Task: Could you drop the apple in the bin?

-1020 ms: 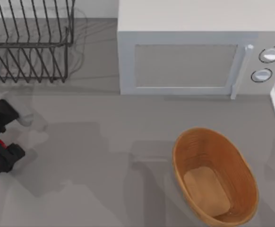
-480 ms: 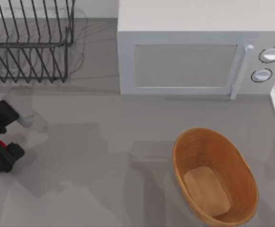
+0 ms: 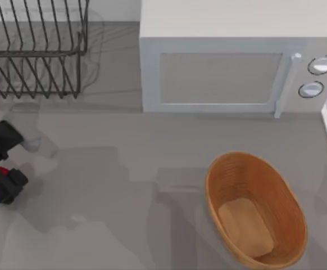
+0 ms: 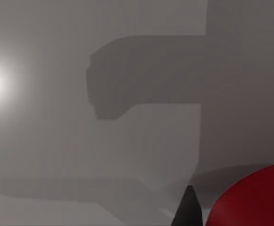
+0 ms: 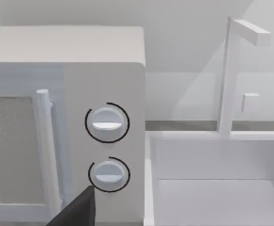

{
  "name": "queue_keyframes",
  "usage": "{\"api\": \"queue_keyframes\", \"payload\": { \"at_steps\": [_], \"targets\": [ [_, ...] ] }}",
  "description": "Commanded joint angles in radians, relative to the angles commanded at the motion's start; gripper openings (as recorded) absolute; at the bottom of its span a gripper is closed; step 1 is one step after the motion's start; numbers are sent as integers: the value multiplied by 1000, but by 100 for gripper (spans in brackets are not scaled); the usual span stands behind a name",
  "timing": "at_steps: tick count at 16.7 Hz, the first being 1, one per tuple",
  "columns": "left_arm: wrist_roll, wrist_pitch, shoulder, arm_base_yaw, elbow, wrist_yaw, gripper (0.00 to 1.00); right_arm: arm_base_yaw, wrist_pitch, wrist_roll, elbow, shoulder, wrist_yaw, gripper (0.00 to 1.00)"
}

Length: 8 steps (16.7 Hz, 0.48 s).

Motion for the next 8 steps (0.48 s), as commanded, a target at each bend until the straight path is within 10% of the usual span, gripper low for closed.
{"api": "queue_keyframes", "payload": {
  "at_steps": [8],
  "targets": [
    [-17,-39,-22,-7,12,29,0,0,0,0,0,0,0,100]
  ]
}}
